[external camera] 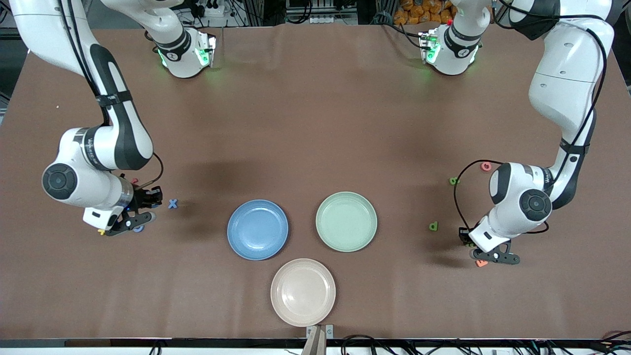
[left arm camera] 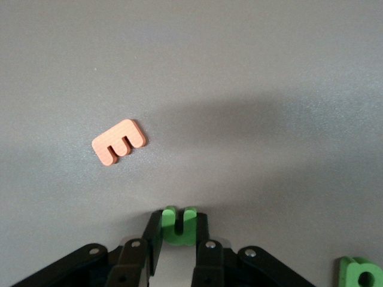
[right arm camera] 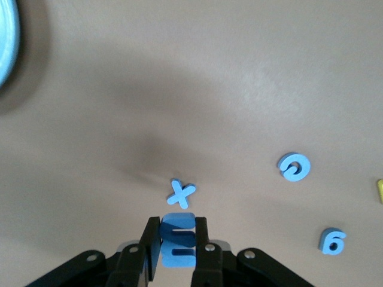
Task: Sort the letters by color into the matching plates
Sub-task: 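Grasp the blue E with the right gripper while the left gripper grasps green u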
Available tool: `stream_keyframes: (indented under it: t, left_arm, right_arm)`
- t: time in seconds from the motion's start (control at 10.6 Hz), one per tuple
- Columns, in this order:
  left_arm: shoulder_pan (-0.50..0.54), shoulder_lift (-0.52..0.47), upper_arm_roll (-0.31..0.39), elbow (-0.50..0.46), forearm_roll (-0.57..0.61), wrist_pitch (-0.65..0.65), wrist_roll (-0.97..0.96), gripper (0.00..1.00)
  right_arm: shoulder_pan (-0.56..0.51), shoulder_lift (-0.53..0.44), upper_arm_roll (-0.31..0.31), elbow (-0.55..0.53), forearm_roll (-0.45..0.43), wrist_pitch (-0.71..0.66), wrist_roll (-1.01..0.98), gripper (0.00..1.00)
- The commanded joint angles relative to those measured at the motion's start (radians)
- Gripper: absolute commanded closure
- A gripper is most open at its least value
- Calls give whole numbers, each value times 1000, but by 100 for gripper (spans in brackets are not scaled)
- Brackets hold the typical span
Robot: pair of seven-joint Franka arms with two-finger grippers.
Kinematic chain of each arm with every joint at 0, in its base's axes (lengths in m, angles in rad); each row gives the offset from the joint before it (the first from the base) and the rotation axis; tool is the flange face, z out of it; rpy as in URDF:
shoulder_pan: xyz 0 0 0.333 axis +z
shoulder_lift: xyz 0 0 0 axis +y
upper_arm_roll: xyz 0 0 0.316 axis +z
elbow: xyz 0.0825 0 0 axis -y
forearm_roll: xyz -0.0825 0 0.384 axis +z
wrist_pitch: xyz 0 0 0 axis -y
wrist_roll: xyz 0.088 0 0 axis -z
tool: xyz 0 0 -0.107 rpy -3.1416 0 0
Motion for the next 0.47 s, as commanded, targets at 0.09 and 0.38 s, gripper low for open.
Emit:
stream_keyframes:
  t: [0.09, 0.38]
  left_arm:
    - [-14, 6, 2, 7, -23, -1, 23, 100]
    - [-11, 6, 2, 8, -23, -1, 29, 100]
  right_arm:
    - [20, 11, 3, 72, -2, -32, 17, 78]
    - [61, 16, 5, 115, 7, -60, 139, 78]
